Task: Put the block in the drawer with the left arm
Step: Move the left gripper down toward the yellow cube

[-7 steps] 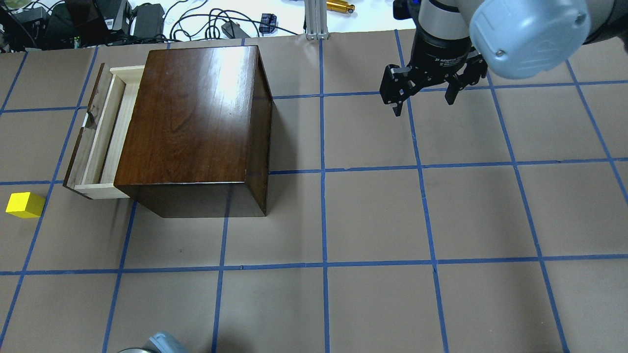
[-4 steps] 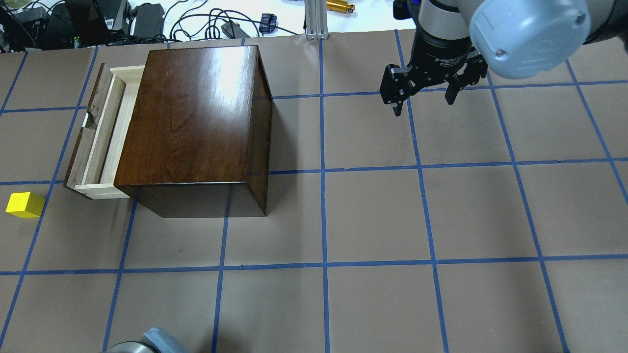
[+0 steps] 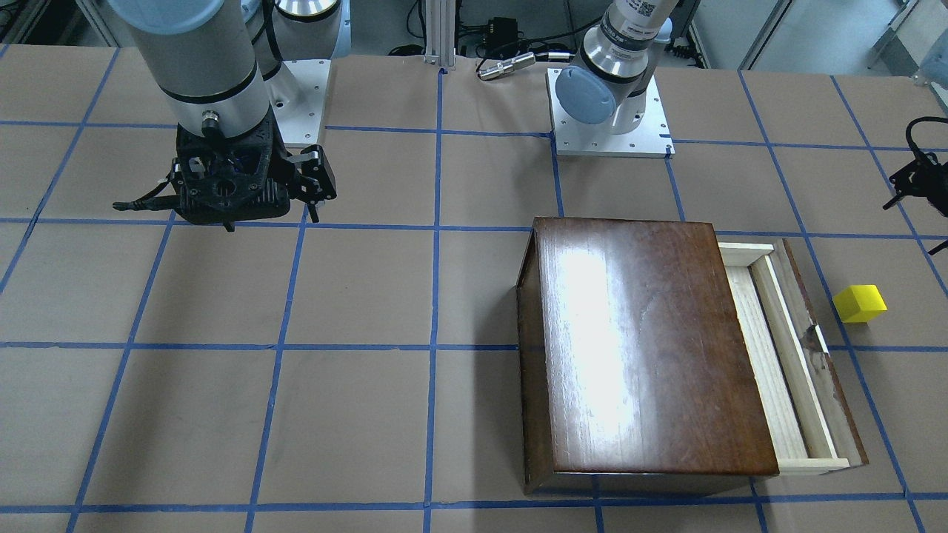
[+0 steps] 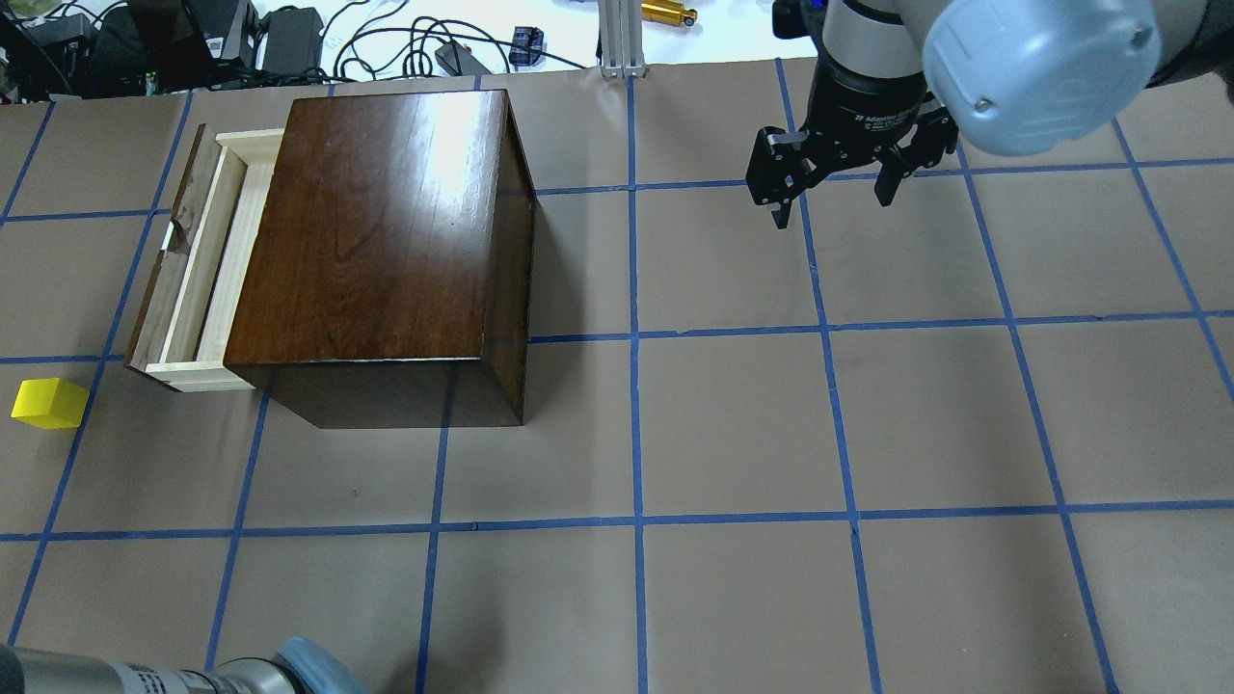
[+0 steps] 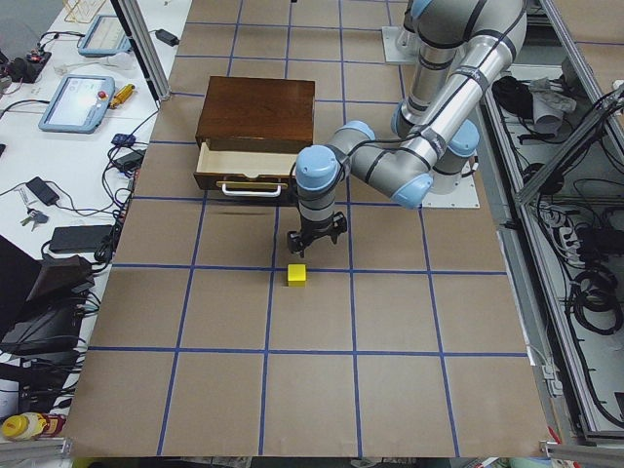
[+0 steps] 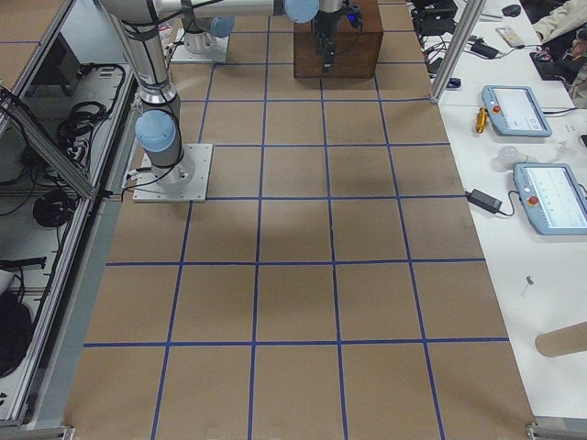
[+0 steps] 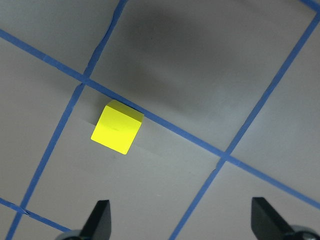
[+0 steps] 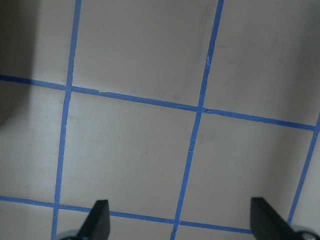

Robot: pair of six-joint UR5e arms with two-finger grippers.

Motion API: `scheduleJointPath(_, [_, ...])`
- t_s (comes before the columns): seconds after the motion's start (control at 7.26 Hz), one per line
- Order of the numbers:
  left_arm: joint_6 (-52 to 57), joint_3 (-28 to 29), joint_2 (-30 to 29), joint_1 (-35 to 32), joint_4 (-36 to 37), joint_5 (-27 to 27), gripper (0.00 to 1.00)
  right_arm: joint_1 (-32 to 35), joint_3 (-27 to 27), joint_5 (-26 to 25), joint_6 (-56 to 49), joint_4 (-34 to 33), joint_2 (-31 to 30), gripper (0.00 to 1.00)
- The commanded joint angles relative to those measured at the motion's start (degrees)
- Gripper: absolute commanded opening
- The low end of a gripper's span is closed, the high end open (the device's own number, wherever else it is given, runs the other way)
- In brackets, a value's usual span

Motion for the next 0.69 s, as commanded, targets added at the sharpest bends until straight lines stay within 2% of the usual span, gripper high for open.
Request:
scheduleJointPath(0.0, [7.39,0.70,-4.53,0.07,5.28,-0.40,1.00,0.00,0.00,0.00,-0.06,0.00,0.00,1.00])
scheduleJointPath(0.55, [10.32,0.71,-8.24,0.07,8.12,-3.13,1.00,0.00,0.00,0.00,-0.06,0.00,0.00,1.00])
